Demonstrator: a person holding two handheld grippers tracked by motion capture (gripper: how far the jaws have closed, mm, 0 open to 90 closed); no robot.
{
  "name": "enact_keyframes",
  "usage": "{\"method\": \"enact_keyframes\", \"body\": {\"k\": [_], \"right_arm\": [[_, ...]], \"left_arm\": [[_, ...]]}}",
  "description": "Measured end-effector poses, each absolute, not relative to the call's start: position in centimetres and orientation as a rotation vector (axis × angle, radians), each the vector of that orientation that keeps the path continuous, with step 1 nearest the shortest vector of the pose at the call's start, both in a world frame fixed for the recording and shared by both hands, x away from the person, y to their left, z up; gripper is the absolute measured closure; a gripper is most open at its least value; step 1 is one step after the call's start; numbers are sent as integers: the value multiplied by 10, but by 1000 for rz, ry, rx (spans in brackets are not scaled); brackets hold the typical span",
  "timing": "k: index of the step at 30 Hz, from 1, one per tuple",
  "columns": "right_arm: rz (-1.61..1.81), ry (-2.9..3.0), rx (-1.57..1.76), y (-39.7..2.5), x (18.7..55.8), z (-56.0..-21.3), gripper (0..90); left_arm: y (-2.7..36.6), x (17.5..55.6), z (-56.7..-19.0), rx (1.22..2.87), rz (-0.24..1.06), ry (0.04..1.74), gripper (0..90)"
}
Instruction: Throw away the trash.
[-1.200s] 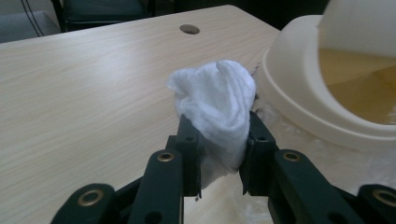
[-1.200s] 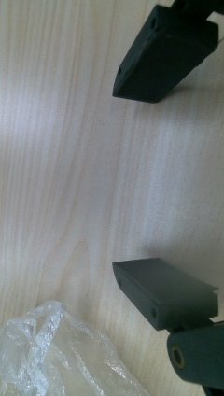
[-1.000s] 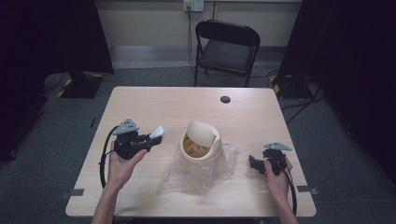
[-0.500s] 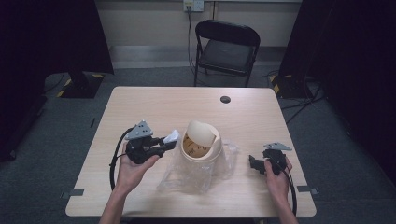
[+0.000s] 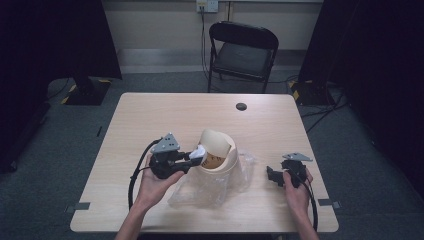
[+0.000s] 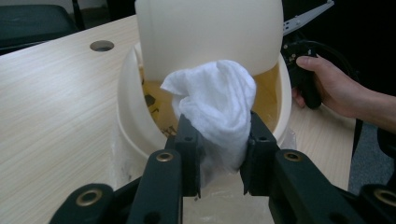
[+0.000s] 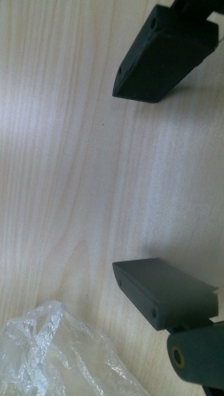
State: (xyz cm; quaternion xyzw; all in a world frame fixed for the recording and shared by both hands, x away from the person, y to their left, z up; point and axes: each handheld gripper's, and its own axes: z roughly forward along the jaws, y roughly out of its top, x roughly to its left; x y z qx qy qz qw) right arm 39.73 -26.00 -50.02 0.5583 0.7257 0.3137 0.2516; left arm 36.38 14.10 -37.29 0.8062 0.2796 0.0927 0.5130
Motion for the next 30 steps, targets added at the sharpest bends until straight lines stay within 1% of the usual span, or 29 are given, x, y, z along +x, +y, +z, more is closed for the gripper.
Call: {"method": "enact_keyframes", "body": {"k": [9, 13, 22, 25, 26, 30], "right_arm": [[853, 1975, 1519, -260, 397, -500, 131], [853, 1975, 1519, -260, 397, -500, 131], [853, 1974, 1519, -260, 397, -500, 131], [853, 1974, 1519, -260, 397, -500, 131], [853, 1974, 1519, -260, 397, -500, 131], [853, 1974, 1519, -260, 397, -500, 131]], "left_arm": [[139, 371, -377, 1941, 183, 677, 721], [133, 373, -375, 1997, 197, 663, 717], [125, 375, -375, 2045, 205, 645, 716], [121, 378, -376, 2059, 187, 653, 714], [115, 379, -377, 2096, 181, 658, 711], [108, 383, -379, 2113, 166, 673, 709]]}}
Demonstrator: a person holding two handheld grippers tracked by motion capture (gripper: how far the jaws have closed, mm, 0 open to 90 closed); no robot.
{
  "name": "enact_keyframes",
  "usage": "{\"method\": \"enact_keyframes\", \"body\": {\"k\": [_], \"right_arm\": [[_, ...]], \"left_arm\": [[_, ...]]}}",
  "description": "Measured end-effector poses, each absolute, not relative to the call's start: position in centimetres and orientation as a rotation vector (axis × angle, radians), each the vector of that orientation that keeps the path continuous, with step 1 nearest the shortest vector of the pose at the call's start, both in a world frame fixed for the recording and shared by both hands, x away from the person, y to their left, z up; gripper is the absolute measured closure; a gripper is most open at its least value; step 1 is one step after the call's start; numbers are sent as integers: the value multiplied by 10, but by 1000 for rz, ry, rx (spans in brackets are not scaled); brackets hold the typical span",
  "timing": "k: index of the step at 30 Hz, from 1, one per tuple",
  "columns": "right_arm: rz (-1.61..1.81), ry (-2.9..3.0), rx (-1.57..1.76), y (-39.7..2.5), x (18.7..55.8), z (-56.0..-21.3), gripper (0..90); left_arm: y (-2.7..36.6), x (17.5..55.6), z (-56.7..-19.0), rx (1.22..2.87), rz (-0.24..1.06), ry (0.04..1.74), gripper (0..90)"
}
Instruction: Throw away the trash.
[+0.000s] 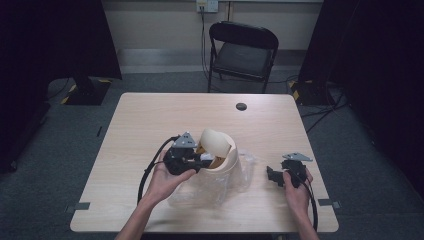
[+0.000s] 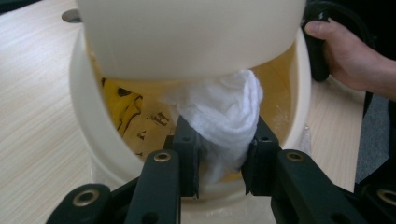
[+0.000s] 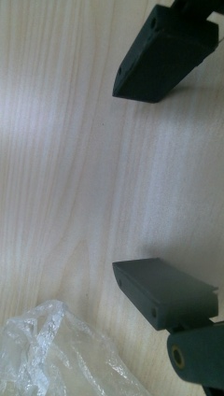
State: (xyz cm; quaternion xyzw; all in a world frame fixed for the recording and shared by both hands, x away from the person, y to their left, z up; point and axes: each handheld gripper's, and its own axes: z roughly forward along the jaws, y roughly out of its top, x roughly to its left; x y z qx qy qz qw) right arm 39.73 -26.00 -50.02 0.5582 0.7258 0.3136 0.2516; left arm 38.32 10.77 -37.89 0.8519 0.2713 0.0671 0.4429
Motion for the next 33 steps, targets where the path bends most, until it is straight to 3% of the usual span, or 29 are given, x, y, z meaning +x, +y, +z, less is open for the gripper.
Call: {"method": "enact_keyframes", "body": {"k": [21, 27, 33], "right_arm": [[852, 1974, 1518, -260, 397, -500, 131], [852, 1974, 1517, -260, 397, -500, 131], [852, 1973, 1519, -260, 397, -500, 131]], "left_arm": [[93, 394, -378, 2168, 198, 767, 584], [85, 396, -378, 2205, 281, 746, 486], [91, 397, -378, 2167, 214, 747, 449]]}}
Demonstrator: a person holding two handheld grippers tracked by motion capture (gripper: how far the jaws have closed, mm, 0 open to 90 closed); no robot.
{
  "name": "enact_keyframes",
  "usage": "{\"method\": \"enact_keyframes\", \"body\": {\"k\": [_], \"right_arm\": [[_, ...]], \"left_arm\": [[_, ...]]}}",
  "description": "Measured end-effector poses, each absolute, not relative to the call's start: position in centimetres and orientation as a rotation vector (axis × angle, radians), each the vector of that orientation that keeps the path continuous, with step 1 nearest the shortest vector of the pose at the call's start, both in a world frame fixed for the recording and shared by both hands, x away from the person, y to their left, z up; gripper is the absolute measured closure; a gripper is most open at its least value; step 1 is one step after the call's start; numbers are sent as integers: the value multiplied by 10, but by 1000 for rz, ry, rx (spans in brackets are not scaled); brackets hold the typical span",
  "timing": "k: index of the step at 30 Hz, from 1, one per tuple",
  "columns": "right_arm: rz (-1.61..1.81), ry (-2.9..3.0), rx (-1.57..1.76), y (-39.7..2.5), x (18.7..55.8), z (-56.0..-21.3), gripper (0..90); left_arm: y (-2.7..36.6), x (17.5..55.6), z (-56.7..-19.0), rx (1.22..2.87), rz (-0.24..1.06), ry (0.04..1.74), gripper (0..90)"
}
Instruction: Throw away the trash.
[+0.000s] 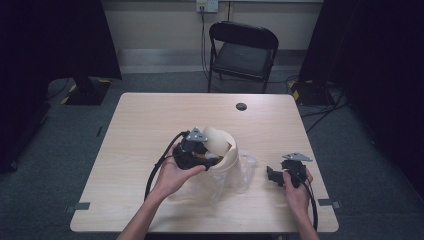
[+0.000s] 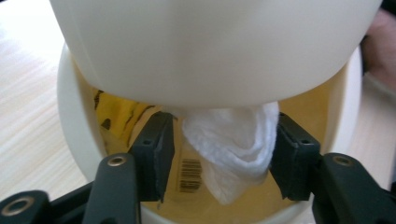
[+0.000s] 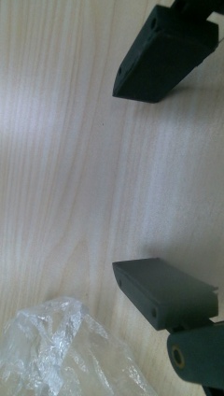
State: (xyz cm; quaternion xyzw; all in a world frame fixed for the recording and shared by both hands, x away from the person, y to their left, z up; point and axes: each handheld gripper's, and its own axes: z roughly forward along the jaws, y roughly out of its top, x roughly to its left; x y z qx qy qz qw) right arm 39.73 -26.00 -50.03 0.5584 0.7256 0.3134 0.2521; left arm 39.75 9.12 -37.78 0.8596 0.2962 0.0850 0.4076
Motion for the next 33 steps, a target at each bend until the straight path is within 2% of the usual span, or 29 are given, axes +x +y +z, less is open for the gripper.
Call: {"method": "enact_keyframes", "body": {"k": [4, 19, 33], "right_arm": [[852, 1973, 1519, -260, 397, -500, 131], [852, 1974, 1517, -260, 397, -500, 131], [853, 1973, 1519, -260, 397, -500, 131]], "left_arm": [[96, 394, -372, 2139, 235, 739, 358], [108, 389, -369, 2071, 205, 741, 346], [140, 369, -358, 2002, 277, 728, 220]]}}
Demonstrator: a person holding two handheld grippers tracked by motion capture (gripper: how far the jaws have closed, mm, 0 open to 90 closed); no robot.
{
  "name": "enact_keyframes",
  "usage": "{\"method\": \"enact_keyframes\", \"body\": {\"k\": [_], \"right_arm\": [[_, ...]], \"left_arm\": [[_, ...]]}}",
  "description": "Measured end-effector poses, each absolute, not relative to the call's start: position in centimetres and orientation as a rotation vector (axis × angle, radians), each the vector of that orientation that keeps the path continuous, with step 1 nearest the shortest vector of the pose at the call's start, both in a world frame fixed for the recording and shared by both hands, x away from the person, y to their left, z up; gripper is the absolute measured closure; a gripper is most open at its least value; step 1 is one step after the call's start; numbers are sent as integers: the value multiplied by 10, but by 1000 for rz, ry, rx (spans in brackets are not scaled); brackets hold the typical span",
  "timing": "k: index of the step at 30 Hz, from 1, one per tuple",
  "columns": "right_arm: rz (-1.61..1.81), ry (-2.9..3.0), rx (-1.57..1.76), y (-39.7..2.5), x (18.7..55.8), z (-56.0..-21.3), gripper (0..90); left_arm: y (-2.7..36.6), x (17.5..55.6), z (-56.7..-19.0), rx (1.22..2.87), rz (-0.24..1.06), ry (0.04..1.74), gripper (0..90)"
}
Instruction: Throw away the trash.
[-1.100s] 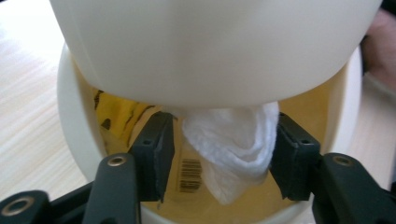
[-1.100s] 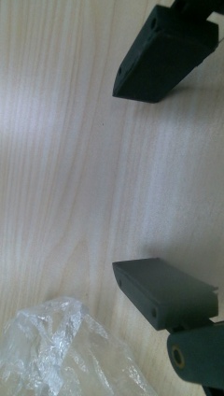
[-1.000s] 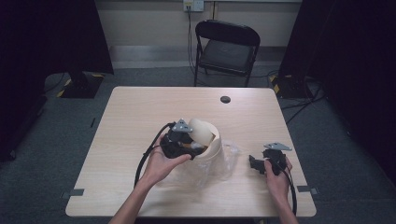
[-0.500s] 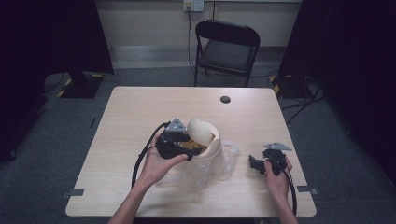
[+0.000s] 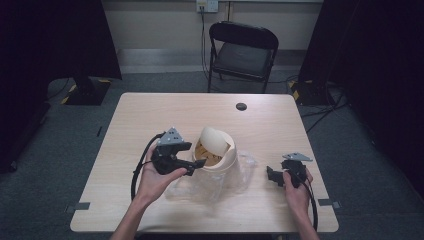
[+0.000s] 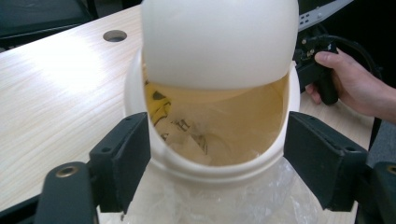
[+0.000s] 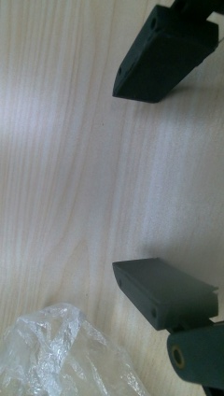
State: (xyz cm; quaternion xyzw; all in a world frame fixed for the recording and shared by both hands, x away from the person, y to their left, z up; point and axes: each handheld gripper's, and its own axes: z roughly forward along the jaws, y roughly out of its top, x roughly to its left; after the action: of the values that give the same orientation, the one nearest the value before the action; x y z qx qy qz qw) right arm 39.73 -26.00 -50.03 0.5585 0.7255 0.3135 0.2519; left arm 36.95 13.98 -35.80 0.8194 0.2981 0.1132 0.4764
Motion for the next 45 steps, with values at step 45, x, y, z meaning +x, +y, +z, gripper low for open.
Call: {"method": "enact_keyframes", "body": {"k": [45], "right_arm": [[853, 1974, 1519, -260, 397, -500, 131]], "left_arm": [[312, 362, -470, 1949, 373, 1342, 174]]}}
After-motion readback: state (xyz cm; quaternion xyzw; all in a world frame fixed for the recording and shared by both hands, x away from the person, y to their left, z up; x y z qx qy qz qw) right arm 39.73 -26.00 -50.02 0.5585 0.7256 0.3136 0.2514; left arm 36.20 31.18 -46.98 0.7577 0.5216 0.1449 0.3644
